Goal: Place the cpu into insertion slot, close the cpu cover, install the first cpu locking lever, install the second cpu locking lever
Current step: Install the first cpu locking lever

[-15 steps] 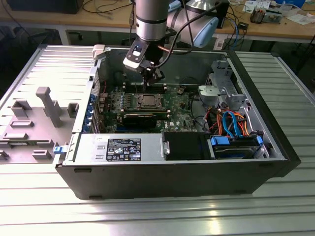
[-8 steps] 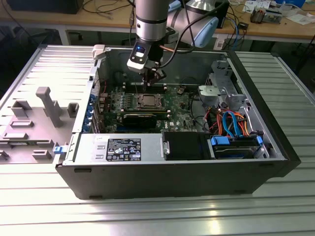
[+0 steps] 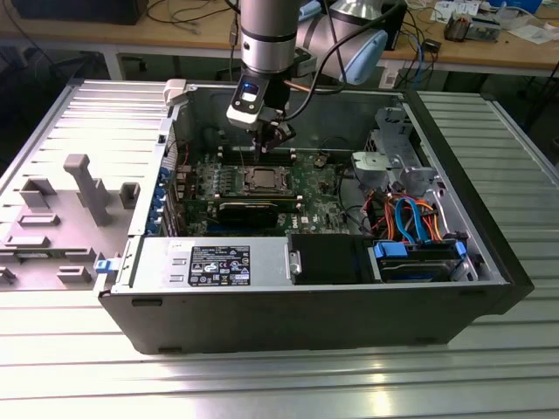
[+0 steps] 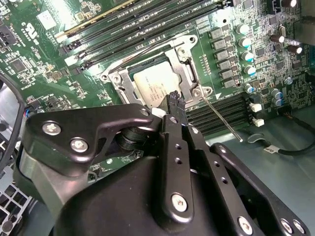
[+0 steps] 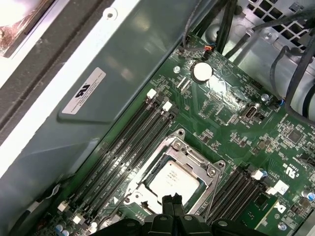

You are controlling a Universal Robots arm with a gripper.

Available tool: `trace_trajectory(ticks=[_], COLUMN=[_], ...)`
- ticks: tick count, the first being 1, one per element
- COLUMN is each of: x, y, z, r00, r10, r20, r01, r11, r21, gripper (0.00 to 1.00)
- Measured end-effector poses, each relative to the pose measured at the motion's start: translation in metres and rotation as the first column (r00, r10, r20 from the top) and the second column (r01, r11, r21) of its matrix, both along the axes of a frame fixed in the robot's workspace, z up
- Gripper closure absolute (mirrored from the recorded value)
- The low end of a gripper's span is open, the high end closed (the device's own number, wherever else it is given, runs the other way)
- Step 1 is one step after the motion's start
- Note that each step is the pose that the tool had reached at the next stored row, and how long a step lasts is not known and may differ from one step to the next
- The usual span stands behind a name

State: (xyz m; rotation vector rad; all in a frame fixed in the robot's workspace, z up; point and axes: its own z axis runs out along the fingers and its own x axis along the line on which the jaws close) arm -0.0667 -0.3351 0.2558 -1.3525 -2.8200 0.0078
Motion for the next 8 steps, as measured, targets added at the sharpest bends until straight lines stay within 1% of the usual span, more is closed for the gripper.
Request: trace_trajectory(ticks=[5,8], x=[0.0000,0.0000], y=[0.0000,0.0000], z=[0.0000,0.0000], r00=[1.0000,0.9998], r10=[0.007,0.022], r20=[0.0000,0.0000], r01=[-0.007,-0.022], r11=[1.0000,0.9998], r21=[0.0000,0.0000], gripper=[0.89,0.89])
